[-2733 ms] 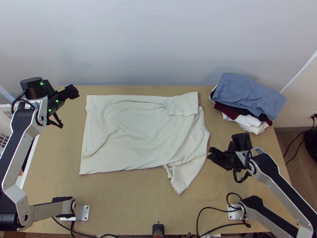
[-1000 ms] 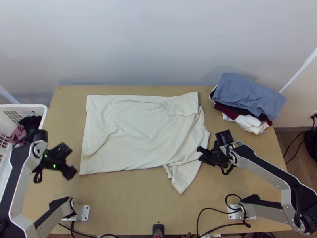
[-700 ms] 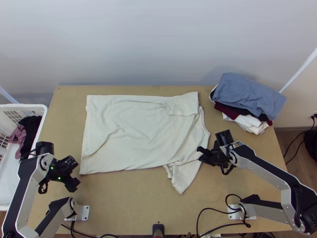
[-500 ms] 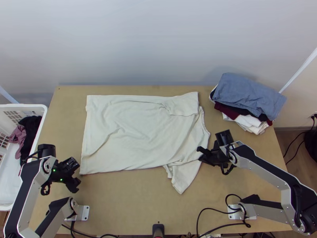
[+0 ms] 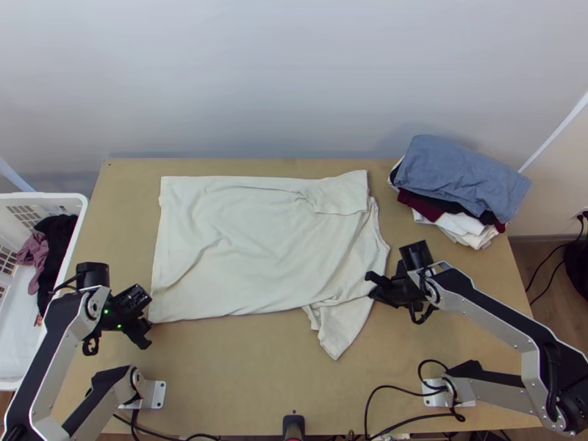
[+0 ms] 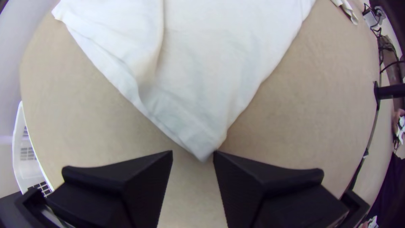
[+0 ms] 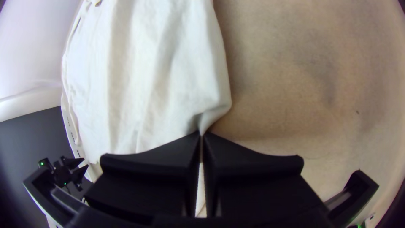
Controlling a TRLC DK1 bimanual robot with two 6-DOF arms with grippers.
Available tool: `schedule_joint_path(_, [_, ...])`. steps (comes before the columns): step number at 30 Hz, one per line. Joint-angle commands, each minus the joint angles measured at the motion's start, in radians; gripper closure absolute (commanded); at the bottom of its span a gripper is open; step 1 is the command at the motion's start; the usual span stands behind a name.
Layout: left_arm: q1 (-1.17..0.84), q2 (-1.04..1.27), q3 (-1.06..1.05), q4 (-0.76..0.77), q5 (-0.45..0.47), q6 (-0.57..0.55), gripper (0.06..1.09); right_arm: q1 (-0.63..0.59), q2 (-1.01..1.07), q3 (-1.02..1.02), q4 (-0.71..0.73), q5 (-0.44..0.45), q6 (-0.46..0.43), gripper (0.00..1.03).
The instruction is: Fold the t-shirt
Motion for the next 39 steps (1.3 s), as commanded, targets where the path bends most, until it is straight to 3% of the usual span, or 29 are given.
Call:
schedule_joint_path(1, [-0.030, 0.025, -0.009, 0.015, 0.010, -0.042, 0.57, 0.012, 0.025, -0.042, -0.005, 0.021, 0.000, 1.00])
schedule_joint_path(6, [-0.056, 0.033, -0.016, 0.025, 0.019, -0.051, 0.58, 0.012, 0.025, -0.045, -0.005, 0.028, -0.003, 1.00])
schedule_joint_path(7, [-0.058, 0.031, -0.016, 0.025, 0.027, -0.048, 0.67, 0.012, 0.025, -0.044, -0.005, 0.029, -0.006, 1.00])
schedule_joint_path(9, [-0.058, 0.028, -0.015, 0.039, 0.066, -0.042, 1.06, 0.006, 0.016, -0.044, -0.005, 0.029, -0.008, 1.00])
schedule_joint_path(12, [-0.056, 0.036, -0.009, 0.059, 0.074, -0.043, 1.05, -0.013, -0.004, -0.045, -0.005, 0.029, -0.023, 1.00])
schedule_joint_path(18, [0.014, 0.086, 0.060, 0.208, 0.120, -0.178, 1.04, -0.074, -0.047, -0.047, -0.020, 0.029, -0.052, 1.00])
schedule_joint_path(25, [0.049, 0.163, 0.166, 0.347, 0.154, -0.461, 1.05, -0.082, -0.107, -0.024, -0.020, 0.029, -0.054, 1.00])
schedule_joint_path(36, [-0.024, 0.195, 0.366, 0.349, 0.140, -0.803, 1.05, -0.103, -0.188, 0.171, -0.019, 0.058, -0.054, 1.00])
schedule_joint_path(39, [-0.043, 0.221, 0.444, 0.340, 0.129, -0.870, 1.05, -0.103, -0.182, 0.269, -0.016, 0.075, -0.108, 1.00])
